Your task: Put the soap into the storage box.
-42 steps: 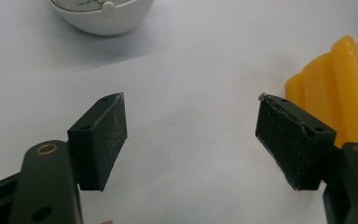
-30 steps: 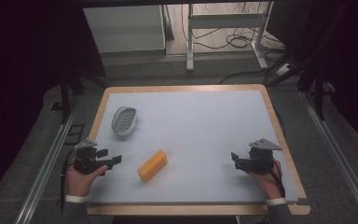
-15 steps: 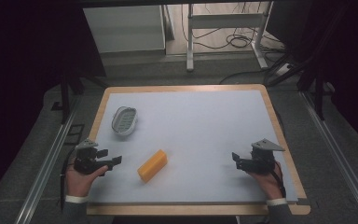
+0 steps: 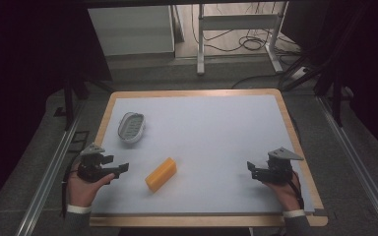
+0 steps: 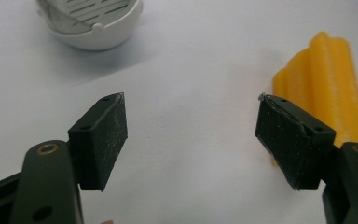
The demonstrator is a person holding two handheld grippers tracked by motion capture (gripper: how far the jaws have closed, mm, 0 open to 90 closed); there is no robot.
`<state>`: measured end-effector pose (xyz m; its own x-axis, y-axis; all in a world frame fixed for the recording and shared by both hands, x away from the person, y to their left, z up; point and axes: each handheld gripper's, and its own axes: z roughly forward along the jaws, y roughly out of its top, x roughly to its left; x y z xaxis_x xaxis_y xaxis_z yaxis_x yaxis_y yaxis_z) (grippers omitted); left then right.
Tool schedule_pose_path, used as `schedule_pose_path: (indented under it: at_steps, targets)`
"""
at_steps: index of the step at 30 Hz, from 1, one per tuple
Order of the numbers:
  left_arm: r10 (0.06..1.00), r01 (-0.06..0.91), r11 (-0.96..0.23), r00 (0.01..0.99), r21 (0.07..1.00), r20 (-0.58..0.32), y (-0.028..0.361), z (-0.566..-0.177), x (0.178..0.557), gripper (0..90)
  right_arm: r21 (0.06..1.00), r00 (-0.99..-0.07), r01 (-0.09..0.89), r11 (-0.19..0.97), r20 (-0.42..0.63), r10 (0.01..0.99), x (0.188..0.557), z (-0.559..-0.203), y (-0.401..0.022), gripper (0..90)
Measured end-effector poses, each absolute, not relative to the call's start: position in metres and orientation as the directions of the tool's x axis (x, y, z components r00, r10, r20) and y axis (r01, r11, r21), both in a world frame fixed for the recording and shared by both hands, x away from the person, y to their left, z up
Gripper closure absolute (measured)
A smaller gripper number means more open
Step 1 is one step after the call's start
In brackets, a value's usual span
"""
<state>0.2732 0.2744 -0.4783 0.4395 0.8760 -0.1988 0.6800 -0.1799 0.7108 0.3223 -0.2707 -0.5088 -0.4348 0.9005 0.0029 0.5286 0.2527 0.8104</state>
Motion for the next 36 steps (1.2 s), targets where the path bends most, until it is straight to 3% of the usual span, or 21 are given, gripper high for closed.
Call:
schedule_pose_path:
  at_steps: [22,36]
  targets:
    - [0.835,0.636,-0.28,0.53,0.719,-0.145,0.244,-0.445,0.269,26.3,0.809,-0.413,0.532,0.25,-0.01,0.911,0.319,-0.508,-0.274,9.9]
    - [0.8,0.643,-0.352,0.584,0.68,-0.138,0.219,-0.445,0.279,28.9,0.824,-0.401,0.513,0.241,-0.017,0.916,0.316,-0.506,-0.273,10.4]
